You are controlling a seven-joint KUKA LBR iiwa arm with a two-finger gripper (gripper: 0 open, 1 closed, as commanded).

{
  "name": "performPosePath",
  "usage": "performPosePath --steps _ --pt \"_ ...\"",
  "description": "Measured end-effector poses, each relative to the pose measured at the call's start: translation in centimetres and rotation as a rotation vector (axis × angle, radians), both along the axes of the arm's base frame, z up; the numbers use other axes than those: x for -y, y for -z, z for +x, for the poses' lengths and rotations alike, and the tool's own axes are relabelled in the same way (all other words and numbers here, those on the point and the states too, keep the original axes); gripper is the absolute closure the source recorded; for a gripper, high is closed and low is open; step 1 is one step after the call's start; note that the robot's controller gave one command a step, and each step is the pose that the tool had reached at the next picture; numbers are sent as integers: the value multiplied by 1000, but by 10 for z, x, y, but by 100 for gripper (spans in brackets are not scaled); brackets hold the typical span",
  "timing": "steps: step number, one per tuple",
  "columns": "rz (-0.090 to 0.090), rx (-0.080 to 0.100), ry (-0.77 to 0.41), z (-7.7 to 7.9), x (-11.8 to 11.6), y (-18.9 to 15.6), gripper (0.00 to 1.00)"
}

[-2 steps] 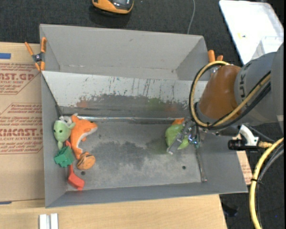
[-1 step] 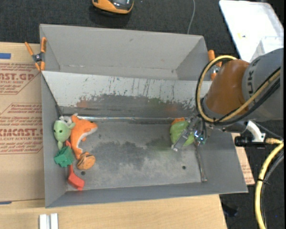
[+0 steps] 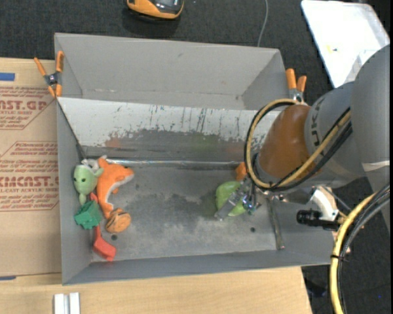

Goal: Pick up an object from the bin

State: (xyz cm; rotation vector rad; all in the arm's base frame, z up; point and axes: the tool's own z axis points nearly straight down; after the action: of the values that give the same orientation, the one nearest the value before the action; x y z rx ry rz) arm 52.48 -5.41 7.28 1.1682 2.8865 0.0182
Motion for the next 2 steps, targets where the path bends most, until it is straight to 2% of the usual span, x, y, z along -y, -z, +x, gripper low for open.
performPosePath --steps 1,2 --pt "2 4 146 30 -53 -29 100" --pt "1 0 111 26 -60 -39 100"
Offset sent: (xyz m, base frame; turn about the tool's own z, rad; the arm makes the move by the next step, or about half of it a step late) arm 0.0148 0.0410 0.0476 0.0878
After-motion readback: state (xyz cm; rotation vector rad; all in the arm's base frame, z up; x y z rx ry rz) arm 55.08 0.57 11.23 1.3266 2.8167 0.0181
